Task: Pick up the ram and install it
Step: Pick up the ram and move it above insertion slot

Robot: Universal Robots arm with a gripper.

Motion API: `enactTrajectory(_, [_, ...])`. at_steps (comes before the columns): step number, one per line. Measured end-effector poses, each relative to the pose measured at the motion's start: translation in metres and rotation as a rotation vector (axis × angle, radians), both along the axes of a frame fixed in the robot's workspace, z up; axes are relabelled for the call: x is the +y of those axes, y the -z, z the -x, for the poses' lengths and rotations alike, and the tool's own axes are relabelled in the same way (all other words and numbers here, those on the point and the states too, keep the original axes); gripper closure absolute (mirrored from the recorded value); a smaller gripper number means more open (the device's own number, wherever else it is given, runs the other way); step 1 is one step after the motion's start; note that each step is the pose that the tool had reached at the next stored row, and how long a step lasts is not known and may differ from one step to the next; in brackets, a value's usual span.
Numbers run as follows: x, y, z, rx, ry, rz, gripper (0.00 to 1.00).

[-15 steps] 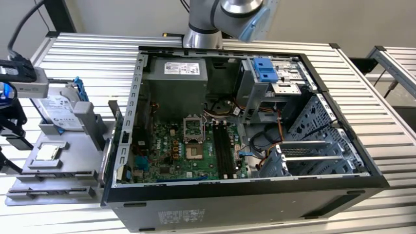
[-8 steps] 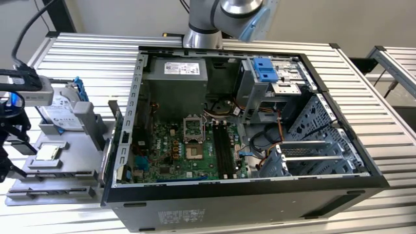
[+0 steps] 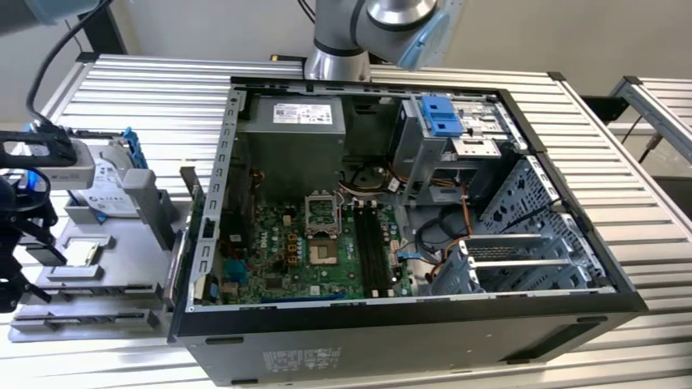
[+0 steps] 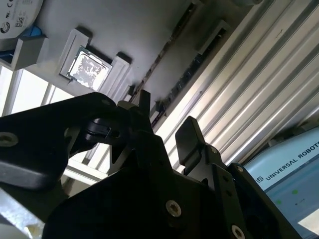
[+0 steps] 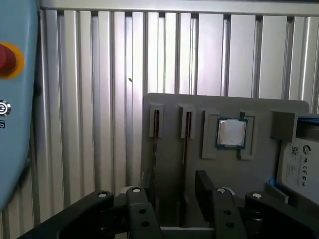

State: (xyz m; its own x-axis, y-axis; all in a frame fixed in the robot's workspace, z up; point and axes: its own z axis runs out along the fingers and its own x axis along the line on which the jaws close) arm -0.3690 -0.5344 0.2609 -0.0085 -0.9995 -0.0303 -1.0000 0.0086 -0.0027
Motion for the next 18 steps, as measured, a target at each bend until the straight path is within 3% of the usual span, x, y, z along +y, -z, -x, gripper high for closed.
enactTrajectory(9, [-0.0005, 0.0161, 0.0006, 0.0, 0.003, 0.0, 0.0])
enactTrajectory(16, [-0.0148, 0.0267, 0.0007, 0.0017, 0.003, 0.0, 0.0])
enactTrajectory(18, [-0.0167, 0.0303, 0.0006, 0.0023, 0.003, -0.0001, 0.0])
